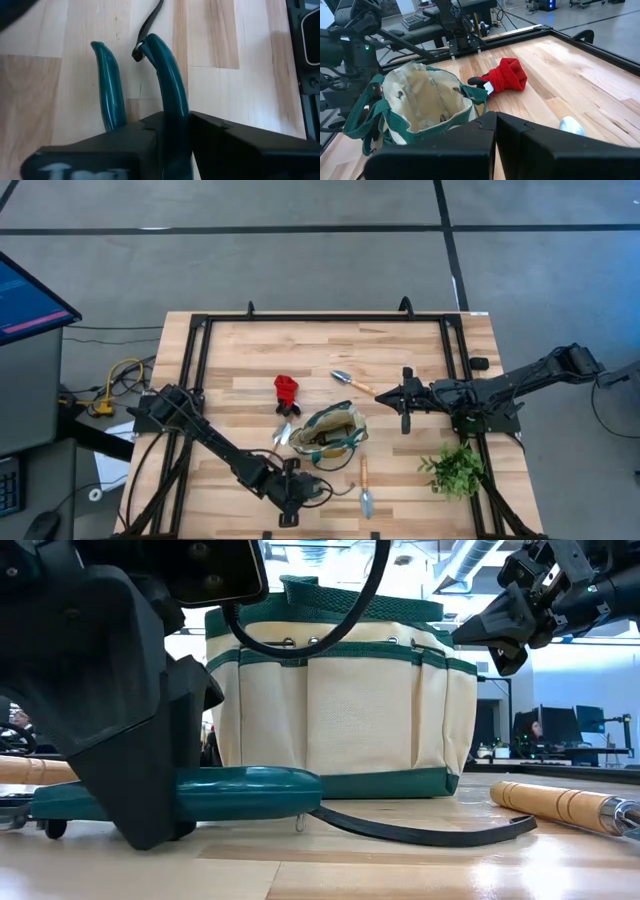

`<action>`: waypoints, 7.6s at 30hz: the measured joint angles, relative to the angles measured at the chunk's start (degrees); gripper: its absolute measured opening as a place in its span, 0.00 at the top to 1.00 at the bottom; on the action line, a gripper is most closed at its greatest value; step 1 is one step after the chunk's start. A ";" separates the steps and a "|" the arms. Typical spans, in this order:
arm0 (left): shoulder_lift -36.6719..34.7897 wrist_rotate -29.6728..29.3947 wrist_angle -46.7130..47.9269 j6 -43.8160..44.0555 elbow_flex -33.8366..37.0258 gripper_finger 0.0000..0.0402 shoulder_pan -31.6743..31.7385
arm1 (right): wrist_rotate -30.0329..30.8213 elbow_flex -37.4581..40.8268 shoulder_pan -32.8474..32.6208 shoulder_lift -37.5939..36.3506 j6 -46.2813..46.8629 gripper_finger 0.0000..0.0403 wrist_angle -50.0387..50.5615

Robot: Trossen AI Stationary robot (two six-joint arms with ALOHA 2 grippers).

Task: Pick & Place Garden tools in Gardening bag
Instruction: Put the shear scissors into the gardening bag, then put the top trowel into the gardening bag

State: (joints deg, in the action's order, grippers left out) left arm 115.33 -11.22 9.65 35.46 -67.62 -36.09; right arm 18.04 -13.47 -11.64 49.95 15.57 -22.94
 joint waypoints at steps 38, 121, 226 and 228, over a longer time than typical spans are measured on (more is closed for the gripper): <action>-24.60 -6.51 -15.91 -36.26 2.24 0.88 21.55 | 0.03 -0.04 0.85 -6.87 -2.04 1.00 9.84; -15.54 -4.08 -2.97 -11.25 2.89 0.86 20.36 | 1.54 -0.04 0.04 -30.51 -2.01 1.00 30.24; -69.90 -16.57 -17.31 -26.18 43.07 0.99 21.50 | 3.03 -11.65 14.56 42.01 -8.61 0.73 5.14; -69.90 -16.59 -17.29 -26.18 43.04 0.99 21.49 | 2.92 -11.87 14.50 42.03 -8.61 0.77 5.35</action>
State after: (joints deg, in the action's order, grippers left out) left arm 45.43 -27.81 -7.64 9.27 -24.58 -14.61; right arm 20.96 -25.34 2.85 91.98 6.96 -17.59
